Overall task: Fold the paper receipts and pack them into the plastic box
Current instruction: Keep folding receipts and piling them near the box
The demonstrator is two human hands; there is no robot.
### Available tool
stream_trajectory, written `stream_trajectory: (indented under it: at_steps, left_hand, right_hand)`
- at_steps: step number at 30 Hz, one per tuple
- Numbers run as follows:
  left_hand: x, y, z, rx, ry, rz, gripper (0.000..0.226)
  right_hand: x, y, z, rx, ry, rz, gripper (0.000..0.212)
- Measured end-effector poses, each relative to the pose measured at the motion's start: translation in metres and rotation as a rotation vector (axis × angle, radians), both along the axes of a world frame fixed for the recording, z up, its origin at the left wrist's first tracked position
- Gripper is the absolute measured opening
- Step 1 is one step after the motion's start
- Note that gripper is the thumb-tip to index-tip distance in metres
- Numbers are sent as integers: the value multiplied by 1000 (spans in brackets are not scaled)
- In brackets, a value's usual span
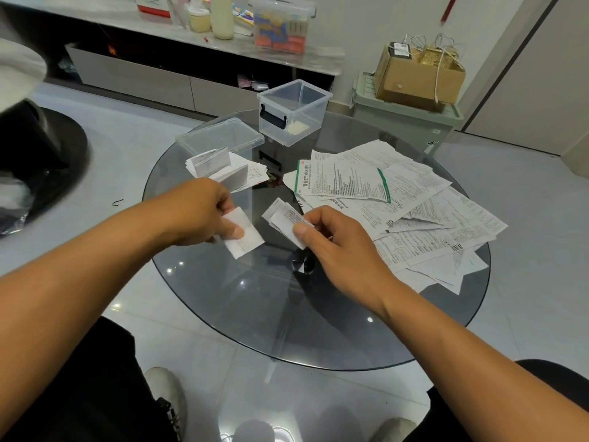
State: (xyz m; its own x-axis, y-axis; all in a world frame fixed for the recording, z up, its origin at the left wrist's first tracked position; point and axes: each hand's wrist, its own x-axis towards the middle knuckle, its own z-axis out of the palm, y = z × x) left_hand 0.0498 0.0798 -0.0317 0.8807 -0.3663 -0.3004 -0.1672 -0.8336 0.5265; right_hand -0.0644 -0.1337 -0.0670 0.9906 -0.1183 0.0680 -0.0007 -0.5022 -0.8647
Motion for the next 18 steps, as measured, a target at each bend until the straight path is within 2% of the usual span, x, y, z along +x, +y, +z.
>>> stream_trajectory:
  at_steps: [3,5,8,11,13,15,16,18]
  left_hand:
    - [-9,-10,-1,-333,88,68,15]
    - [-16,-17,2,-453,173,35,7]
    - [-21,-22,3,-455,206,-65,10]
    - [-21,-23,2,-395,170,-122,11]
    - [-19,-22,4,-337,24,-133,15]
    - [-10,-19,6,-280,-262,-70,13]
    - [-4,-16,7,-240,-391,-9,16]
    - [9,-11,2,-168,-498,88,39]
  right_hand:
    - [0,0,1,-5,2,-12,12]
    - [1,-1,1,-105,-47,-35,10]
    - [0,-5,1,-237,-97,-51,7]
    - [-1,-7,1,-284,-110,-9,31]
    - [1,-9,1,-426,-153,31,31]
    - [6,-11,1,-661,-190,67,14]
    - [8,-12,1,-759,-184,81,13]
    - [9,-12,-2,-867,-151,119,19]
